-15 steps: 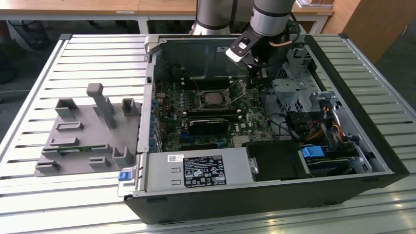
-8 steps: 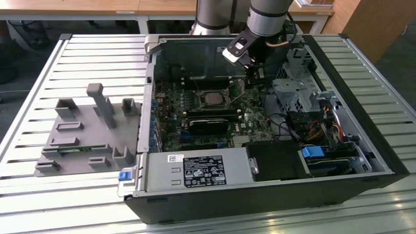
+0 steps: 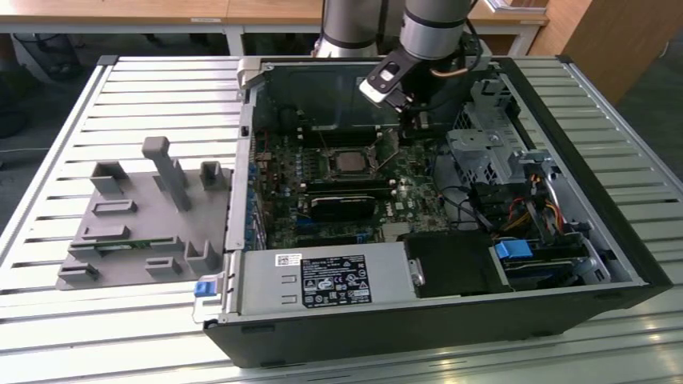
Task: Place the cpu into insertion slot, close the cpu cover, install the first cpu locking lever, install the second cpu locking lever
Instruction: 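Close the cpu cover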
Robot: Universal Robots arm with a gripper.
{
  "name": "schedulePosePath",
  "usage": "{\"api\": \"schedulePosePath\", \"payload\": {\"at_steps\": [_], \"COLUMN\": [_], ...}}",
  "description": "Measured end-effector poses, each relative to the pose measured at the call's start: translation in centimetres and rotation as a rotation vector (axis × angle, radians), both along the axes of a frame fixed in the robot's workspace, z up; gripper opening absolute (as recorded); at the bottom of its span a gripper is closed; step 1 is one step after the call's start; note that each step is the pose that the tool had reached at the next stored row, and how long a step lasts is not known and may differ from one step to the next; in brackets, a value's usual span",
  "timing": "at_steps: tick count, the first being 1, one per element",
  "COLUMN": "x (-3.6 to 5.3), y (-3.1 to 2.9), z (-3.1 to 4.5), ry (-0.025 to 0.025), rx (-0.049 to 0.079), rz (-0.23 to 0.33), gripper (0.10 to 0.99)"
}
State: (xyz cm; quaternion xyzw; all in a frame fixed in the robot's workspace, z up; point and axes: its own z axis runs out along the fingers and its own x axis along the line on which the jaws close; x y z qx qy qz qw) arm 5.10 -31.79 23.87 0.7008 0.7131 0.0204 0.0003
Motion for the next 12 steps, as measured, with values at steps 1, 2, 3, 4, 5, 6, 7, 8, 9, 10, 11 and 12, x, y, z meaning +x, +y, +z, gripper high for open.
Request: {"api": "schedulePosePath", "payload": {"at_steps": [1,2,3,4,5,6,7,8,9,10,11,12], "x": [-0.03,-0.05,-0.06,-0.08,-0.1,-0.12,-0.14,-0.16,-0.2,-0.26,-0.34,-0.43], "y": [0.0,0.0,0.0,0.0,0.0,0.0,0.0,0.0,0.0,0.0,0.01,0.0], "z": [0.0,0.0,0.0,0.0,0.0,0.0,0.0,0.0,0.0,0.0,0.0,0.0], "ry": [-0.0001,0.0,0.0,0.0,0.0,0.0,0.0,0.0,0.0,0.0,0.0,0.0], "rx": [0.0,0.0,0.0,0.0,0.0,0.0,0.0,0.0,0.0,0.0,0.0,0.0], "rz": [0.0,0.0,0.0,0.0,0.0,0.0,0.0,0.0,0.0,0.0,0.0,0.0], "gripper": [0.169,0.169,0.169,0.169,0.169,0.169,0.169,0.169,0.169,0.169,0.169,0.169]}}
